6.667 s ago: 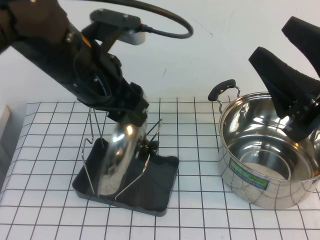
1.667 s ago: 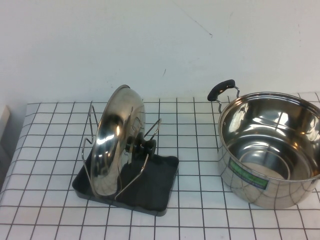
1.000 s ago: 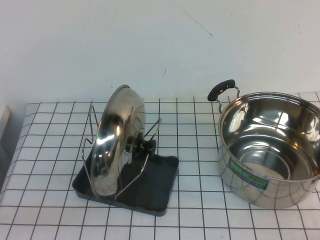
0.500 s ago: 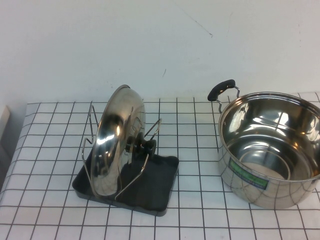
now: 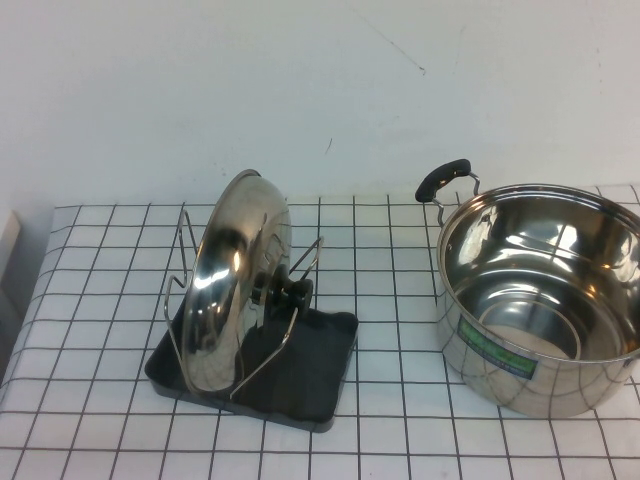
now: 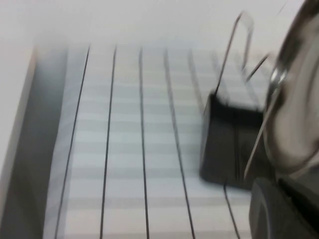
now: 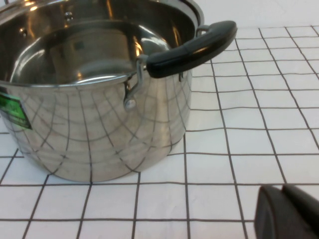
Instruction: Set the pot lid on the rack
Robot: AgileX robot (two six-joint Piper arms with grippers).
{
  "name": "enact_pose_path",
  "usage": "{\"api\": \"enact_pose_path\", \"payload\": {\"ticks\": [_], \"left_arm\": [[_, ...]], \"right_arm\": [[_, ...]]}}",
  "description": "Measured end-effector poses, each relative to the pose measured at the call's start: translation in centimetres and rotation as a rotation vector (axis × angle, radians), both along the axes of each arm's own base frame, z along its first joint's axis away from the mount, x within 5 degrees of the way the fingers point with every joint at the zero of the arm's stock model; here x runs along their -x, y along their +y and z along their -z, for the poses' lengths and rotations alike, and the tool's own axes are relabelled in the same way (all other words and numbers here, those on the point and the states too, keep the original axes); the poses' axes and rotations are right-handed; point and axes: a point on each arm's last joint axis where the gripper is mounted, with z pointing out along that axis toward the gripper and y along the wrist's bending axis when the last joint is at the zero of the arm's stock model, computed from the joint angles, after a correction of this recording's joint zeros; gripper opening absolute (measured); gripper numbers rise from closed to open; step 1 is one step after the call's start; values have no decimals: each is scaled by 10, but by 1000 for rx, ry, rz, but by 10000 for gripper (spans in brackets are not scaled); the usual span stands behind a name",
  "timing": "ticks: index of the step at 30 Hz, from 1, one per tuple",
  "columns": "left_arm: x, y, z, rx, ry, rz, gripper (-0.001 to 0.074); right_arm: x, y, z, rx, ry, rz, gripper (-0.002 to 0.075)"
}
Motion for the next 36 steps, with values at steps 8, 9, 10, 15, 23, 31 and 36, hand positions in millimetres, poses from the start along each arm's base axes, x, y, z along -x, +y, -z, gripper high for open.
{"api": "enact_pose_path", "payload": {"ticks": [8,9,10,15,23,31,36], "left_arm": [[-1,-1,37,5,-257,-51,-2],[-1,0,41,17,-257,-77,-2],[-2,0,42,22,-261,-96,-2],[-2,3,43,0,-272,-139,-2],[1,2,59,-116,-104,-95,-2],[1,4,61,-158,-85,-125,-2],[1,9,61,-159,-78,-213,-2]], "right_arm": [[0,0,0,2,0,0,-2],[0,0,0,2,0,0,-2],[0,0,0,2,0,0,-2],[0,0,0,2,0,0,-2],[0,0,0,4,0,0,-2],[0,0,0,4,0,0,-2],[0,0,0,4,0,0,-2]]}}
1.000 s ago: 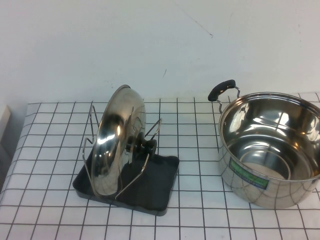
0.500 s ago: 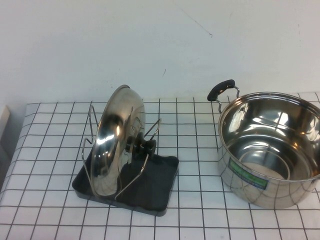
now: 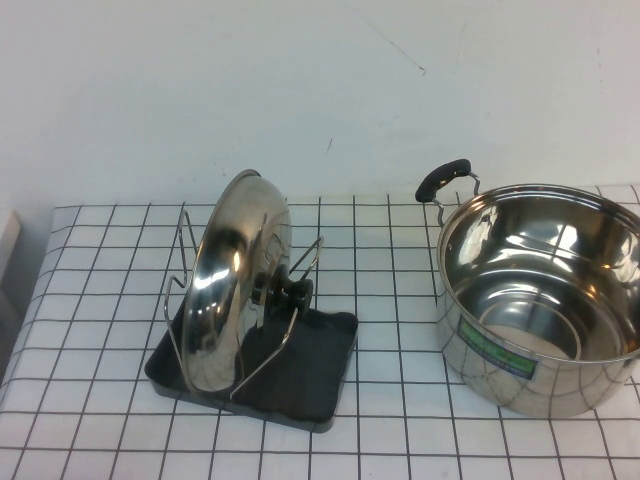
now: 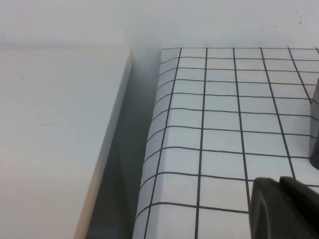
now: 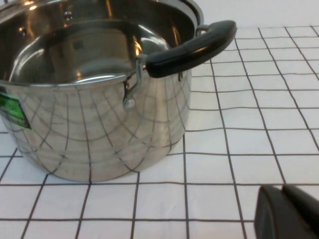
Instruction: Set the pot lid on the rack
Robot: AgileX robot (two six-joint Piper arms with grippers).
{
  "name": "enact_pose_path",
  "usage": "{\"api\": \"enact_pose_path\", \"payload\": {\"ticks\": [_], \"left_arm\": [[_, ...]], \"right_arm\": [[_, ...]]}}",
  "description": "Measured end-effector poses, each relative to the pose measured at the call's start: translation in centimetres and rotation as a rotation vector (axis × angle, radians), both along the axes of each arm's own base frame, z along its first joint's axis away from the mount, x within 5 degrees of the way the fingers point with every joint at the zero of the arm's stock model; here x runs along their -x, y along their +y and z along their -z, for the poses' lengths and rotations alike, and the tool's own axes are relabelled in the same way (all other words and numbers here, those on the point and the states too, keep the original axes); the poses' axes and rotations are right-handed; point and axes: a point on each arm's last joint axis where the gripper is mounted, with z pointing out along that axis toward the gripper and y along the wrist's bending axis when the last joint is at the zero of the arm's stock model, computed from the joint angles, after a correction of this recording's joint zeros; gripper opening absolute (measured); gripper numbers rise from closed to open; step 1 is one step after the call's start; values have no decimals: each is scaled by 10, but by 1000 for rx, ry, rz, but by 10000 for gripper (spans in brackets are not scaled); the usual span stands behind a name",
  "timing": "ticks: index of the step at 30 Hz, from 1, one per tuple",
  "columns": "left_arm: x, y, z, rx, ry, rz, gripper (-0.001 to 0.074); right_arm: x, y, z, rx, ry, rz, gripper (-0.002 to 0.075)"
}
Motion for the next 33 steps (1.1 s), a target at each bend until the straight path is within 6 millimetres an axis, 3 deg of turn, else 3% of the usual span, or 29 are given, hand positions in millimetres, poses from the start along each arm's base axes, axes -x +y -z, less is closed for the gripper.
{"api": "enact_pose_path", "payload": {"ticks": [23,33], "left_arm": [[0,-4,0,4,0,68,-2],[0,-10,-1,221,-15,75,-2]], "right_arm": [[0,0,0,0,0,-2,-2],[0,0,0,0,0,-2,-2]]}}
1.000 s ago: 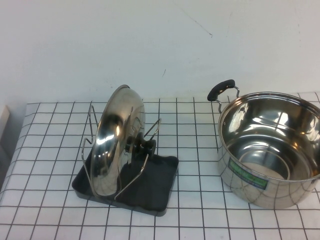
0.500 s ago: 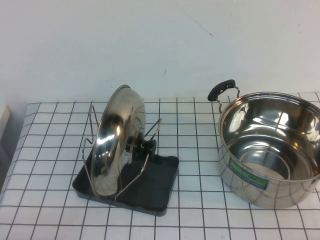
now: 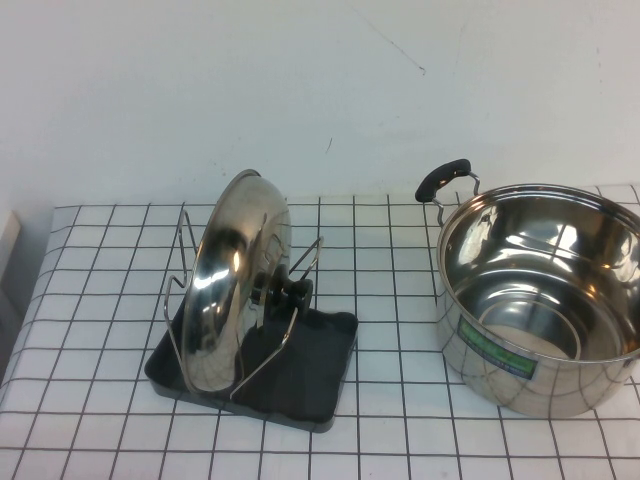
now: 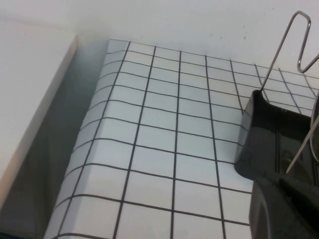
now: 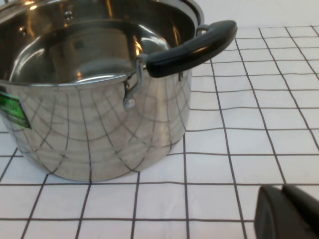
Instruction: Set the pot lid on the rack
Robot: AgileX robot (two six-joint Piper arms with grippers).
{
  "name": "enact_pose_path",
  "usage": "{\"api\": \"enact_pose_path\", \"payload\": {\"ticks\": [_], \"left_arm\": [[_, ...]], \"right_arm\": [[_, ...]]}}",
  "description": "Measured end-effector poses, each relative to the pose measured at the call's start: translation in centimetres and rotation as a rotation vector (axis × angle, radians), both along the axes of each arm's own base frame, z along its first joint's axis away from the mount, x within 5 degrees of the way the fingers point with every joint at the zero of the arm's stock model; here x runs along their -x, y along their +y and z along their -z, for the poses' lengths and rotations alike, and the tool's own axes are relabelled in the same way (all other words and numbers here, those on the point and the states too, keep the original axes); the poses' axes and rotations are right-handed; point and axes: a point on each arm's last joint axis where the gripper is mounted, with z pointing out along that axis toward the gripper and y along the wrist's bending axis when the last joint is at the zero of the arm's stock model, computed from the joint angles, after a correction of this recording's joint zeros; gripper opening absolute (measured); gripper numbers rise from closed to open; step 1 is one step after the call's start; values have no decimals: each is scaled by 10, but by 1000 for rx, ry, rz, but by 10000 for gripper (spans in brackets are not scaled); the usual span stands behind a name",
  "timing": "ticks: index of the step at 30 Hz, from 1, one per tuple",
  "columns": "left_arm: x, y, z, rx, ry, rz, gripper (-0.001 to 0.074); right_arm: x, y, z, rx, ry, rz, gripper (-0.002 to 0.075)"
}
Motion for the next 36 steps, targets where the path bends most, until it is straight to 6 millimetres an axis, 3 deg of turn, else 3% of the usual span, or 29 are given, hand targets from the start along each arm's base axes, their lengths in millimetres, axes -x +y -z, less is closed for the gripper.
{"api": "enact_pose_path", "payload": {"ticks": [36], "left_arm": [[1,0,1,-22,16,3,-2]], "right_arm": [[0,0,0,0,0,0,-2]]}}
